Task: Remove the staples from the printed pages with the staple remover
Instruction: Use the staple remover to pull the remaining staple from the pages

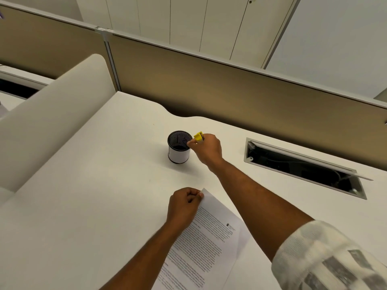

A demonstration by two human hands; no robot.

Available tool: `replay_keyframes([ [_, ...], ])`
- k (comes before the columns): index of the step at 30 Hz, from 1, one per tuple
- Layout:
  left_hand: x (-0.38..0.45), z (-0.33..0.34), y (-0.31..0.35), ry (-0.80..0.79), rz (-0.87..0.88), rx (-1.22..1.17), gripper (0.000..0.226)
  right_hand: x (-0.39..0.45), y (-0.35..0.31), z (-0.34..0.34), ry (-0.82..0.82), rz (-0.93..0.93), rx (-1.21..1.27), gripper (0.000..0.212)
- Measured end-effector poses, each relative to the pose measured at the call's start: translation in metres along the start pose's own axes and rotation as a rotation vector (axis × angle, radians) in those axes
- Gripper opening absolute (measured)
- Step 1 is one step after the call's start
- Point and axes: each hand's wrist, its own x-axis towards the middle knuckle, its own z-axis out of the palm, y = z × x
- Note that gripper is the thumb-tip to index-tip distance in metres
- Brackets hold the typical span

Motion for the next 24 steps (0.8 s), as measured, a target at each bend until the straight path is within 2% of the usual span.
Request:
replay_keyframes([
  [3,-0.002,0.003,0.005,-0.022,0.01,-0.015,0.016,-0.019,0.013,-0.023,0.026,0.008,0.133,0.029],
  [6,-0.005,0.004,0.009,-0.034,0.028,-0.049,0.01,-0.05,0.031,-0.048,-0.066,0.011,0.226,0.029],
  [11,-0.016,0.009,0.017,-0.054,0.085,-0.088,0.01,-0.124,0.077,-0.097,-0.225,-0.06,0.163,0.018],
  [16,-0.037,0.023,0.029,-0.073,0.148,-0.059,0.012,-0.176,0.116,-0.117,-0.138,0.018,0.033,0.014],
  [20,-0.057,0.032,0.037,-0.104,0.202,-0.051,0.015,-0.199,0.129,-0.125,-0.004,0.04,0.09,0.008],
  [24,-0.073,0.032,0.036,-0.201,0.257,0.06,0.02,-0.217,0.133,-0.137,0.02,0.069,0.164,0.009],
])
